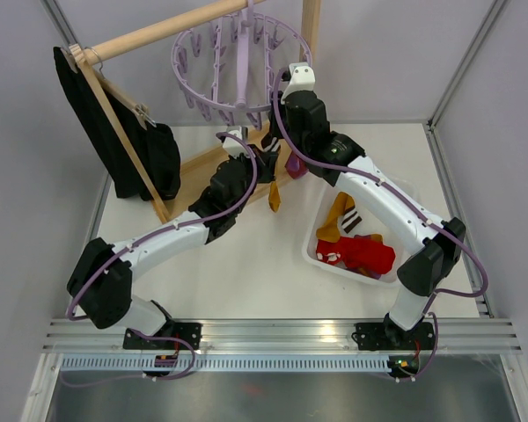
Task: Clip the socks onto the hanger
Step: Clamp the sock onto the hanger.
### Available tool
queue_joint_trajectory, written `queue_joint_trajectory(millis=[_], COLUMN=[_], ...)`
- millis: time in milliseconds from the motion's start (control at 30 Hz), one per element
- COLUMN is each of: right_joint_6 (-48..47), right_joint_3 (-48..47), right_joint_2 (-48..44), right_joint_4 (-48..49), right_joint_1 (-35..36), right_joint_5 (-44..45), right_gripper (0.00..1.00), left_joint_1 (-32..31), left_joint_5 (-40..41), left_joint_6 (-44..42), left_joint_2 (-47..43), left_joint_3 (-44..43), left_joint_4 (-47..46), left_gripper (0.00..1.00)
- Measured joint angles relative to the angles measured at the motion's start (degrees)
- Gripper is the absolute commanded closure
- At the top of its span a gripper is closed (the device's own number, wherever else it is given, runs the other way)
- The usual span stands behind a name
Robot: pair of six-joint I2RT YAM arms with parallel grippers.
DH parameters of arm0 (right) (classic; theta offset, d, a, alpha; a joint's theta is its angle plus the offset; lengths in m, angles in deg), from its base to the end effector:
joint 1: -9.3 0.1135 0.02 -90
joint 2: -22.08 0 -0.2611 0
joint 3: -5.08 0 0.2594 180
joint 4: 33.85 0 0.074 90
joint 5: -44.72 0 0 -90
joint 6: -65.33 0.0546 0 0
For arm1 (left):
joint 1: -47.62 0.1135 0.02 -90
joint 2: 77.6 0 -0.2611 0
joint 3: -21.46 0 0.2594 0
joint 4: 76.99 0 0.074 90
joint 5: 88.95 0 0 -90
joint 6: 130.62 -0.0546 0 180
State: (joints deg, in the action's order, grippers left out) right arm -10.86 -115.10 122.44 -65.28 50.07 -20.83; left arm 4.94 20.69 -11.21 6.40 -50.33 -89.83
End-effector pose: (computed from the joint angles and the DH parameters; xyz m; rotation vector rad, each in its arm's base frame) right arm 0.3420 0.2651 0.4334 -0.1066 1.7624 0.3153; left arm 0.2857 -0.2385 0.3197 -0.0922 1.6037 -0.7199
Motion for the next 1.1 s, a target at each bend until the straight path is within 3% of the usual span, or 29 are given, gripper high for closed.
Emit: queue_joint_trajectory(millis=[1100], right_joint_6=[-0.02], right_joint_3=[-0.17], right_joint_2=[0.02], right_joint_4=[-0.31], right_joint_1=[0.37], right_joint_5=[0.07], right_gripper=[1.0], left_joint_1=[-0.2], left_joint_5=[-0.74], left_joint_6=[-0.04], left_joint_2=[0.44], left_joint_3=[-1.01], left_joint_4=[-0.52], left_gripper=[0.98])
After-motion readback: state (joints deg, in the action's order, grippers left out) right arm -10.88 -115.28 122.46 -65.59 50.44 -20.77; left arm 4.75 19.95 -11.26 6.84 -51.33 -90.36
